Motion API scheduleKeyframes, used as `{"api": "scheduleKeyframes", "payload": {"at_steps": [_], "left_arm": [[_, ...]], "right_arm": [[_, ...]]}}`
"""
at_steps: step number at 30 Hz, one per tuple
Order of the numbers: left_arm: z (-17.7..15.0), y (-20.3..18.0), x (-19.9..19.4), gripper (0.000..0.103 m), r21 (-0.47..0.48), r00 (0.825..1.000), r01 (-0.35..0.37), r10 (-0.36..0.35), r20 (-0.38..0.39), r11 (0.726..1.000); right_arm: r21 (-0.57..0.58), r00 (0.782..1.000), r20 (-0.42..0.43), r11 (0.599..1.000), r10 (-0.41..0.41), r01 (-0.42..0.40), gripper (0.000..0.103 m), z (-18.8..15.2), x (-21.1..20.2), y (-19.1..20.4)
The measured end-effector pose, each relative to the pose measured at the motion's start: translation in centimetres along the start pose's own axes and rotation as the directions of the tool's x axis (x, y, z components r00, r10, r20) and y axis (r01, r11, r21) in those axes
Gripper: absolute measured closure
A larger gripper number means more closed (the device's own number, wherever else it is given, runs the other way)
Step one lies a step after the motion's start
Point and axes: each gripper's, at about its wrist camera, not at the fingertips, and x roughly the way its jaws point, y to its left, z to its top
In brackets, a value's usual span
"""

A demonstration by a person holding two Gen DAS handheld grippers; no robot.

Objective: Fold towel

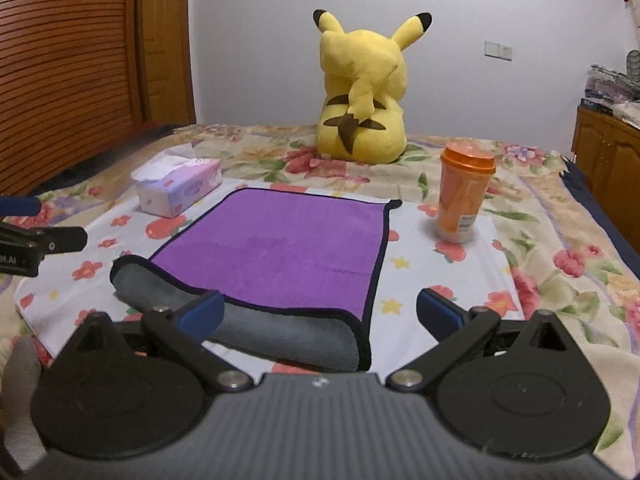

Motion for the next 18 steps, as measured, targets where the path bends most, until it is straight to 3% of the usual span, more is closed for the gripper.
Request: {"api": "scheduleKeyframes", "payload": {"at_steps": [3, 6, 14, 18], "left_arm": [[0.2, 0.4, 0.8, 0.000, -0.011, 1.000, 0.022, -0.022, -0.009, 1.000], [0.3, 0.6, 1.7, 0.000, 0.000, 1.000, 0.026, -0.026, -0.016, 1.000], [0.2, 1.3, 3.8, 0.000, 0.034, 0.997, 0.052, -0.050, -0.053, 0.998], [0.2, 1.4, 5.0, 0.006, 0.046, 0.995, 0.057, -0.053, -0.081, 0.997]], "right_arm": [[-0.008, 1.000, -0.014, 1.000, 0.012, -0.012, 0.003, 0.2, 0.7, 0.0], [-0.013, 0.999, -0.040, 0.999, 0.032, -0.033, 0.013, 0.3, 1.5, -0.1], [-0.023, 0.995, -0.086, 0.998, 0.058, -0.061, 0.013, 0.4, 3.1, -0.3], [-0.021, 0.992, -0.110, 0.997, 0.067, -0.070, 0.014, 0.5, 4.1, -0.7]]}}
